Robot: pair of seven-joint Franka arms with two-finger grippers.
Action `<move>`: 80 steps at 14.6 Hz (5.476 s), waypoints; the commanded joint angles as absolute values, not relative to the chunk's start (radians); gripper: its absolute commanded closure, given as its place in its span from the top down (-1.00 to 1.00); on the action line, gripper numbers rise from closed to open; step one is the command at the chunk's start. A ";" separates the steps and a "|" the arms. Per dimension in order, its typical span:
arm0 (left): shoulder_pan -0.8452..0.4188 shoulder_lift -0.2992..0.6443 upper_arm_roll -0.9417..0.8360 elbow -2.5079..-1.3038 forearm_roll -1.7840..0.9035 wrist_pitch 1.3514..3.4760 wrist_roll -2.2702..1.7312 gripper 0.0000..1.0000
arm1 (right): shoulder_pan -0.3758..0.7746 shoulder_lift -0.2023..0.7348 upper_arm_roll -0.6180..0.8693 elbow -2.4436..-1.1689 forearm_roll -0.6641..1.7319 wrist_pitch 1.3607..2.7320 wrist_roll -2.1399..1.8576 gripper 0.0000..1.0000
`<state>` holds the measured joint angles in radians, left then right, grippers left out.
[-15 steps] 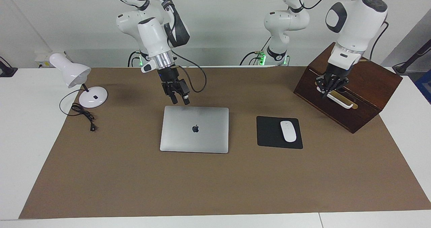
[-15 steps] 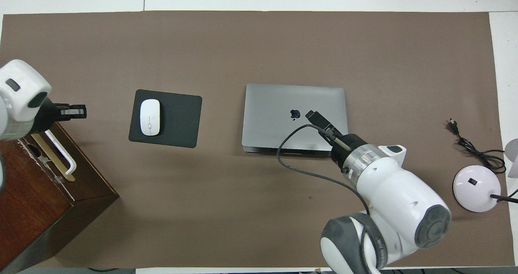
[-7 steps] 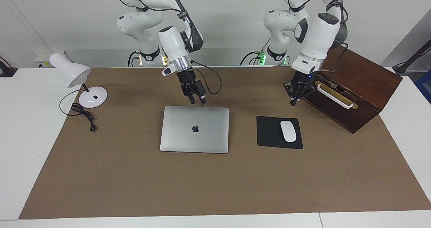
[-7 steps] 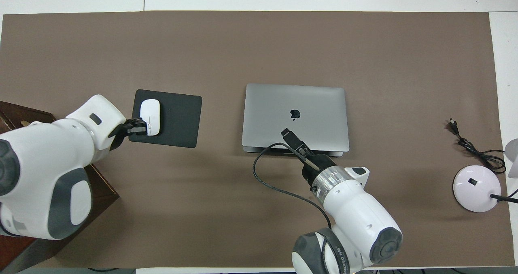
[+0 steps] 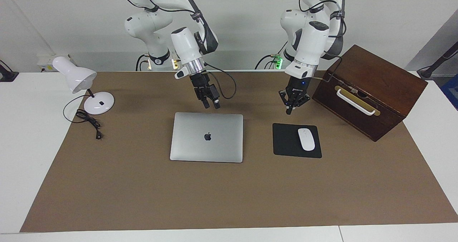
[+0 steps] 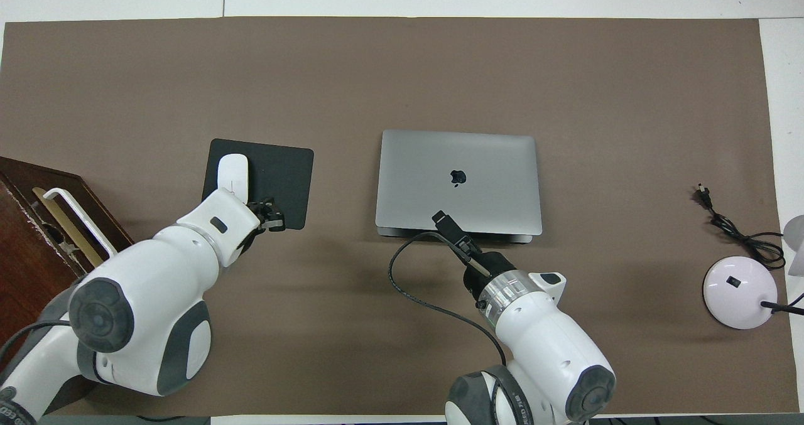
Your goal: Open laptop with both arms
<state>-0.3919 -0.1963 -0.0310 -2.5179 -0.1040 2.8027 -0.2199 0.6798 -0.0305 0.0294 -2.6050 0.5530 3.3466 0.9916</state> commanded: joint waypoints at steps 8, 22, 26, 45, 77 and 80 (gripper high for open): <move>-0.578 -0.104 -0.017 -2.632 -0.118 3.140 -0.284 -1.00 | 0.681 -0.043 0.026 -2.623 0.597 3.341 0.924 0.98; -0.693 0.035 -0.014 -2.700 -0.120 3.498 -0.273 -1.00 | 0.669 0.000 0.025 -2.617 0.597 3.332 0.838 0.98; -0.695 0.052 -0.014 -2.697 -0.121 3.502 -0.275 -1.00 | 0.660 0.000 0.025 -2.608 0.597 3.281 0.812 0.98; -0.733 0.149 -0.012 -2.603 -0.097 3.504 -0.127 -1.00 | 0.591 0.026 0.021 -2.543 0.597 3.223 0.781 0.98; -0.729 0.314 -0.014 -2.465 -0.094 3.504 -0.100 -1.00 | 0.581 0.078 0.023 -2.493 0.597 3.226 0.785 0.98; -0.729 0.314 -0.014 -2.464 -0.094 3.505 -0.100 -1.00 | 0.581 0.086 0.023 -2.467 0.597 3.221 0.788 0.98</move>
<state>-0.7195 0.2798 -0.0265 -2.4771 -0.0995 3.4847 -0.1149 0.5891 0.0590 0.0163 -2.5033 0.5711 3.2055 0.8156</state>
